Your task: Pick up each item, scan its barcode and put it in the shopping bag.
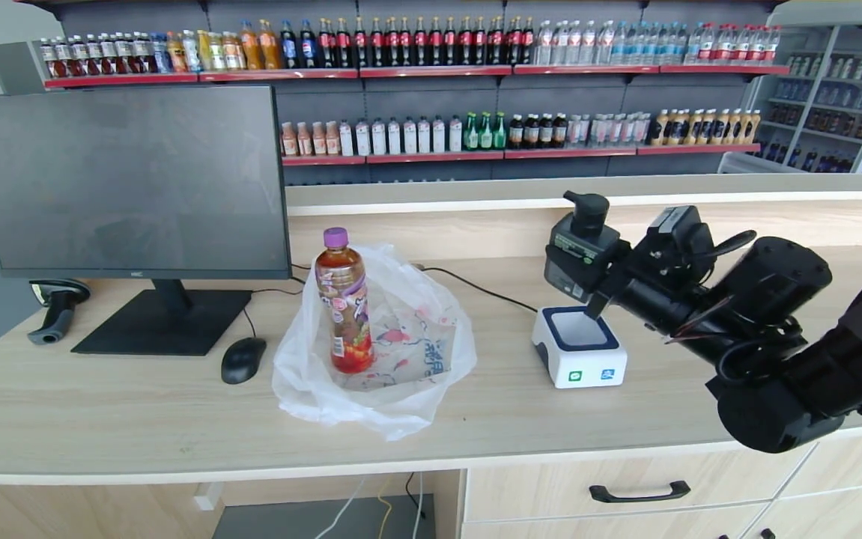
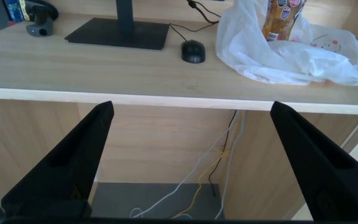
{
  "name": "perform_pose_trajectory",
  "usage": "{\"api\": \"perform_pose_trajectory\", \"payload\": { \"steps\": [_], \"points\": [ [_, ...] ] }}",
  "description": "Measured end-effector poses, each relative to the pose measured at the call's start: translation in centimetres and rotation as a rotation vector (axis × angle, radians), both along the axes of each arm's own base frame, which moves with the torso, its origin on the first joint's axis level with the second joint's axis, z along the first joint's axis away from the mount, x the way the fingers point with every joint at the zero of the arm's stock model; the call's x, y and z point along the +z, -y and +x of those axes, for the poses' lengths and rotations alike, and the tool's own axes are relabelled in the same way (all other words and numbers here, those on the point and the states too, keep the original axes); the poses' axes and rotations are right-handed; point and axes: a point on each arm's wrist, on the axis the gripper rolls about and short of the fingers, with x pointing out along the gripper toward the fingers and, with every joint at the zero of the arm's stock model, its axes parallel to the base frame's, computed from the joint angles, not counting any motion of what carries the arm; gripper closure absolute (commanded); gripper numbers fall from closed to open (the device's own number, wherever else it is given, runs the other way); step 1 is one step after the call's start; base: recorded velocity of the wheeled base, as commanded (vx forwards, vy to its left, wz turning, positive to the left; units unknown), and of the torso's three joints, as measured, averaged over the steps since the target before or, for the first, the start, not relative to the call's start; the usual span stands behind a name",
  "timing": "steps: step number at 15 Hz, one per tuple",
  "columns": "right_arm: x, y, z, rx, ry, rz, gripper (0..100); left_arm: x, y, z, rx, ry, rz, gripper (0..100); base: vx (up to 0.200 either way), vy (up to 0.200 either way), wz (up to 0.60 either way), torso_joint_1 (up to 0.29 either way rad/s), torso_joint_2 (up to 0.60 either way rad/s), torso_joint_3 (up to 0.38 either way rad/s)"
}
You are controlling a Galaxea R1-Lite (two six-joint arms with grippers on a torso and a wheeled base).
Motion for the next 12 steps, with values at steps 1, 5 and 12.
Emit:
{"api": "perform_pose_trajectory", "payload": {
  "steps": [1, 5, 12],
  "points": [
    [0.3, -0.1, -0.7, -0.043, -0.036, 0.05, 100, 0.0, 0.0, 0.0, 0.0, 0.0, 0.0, 0, 0.0, 0.0, 0.0, 0.0, 0.0, 0.0],
    [0.3, -1.7, -4.2, -0.231, -0.196, 0.26, 100, 0.0, 0.0, 0.0, 0.0, 0.0, -0.001, 0, 0.0, 0.0, 0.0, 0.0, 0.0, 0.0],
    [0.5, -2.3, -7.3, -0.228, -0.196, 0.216, 100, 0.0, 0.0, 0.0, 0.0, 0.0, 0.0, 0, -0.029, 0.0, 0.0, 0.0, 0.0, 0.0]
  ]
}}
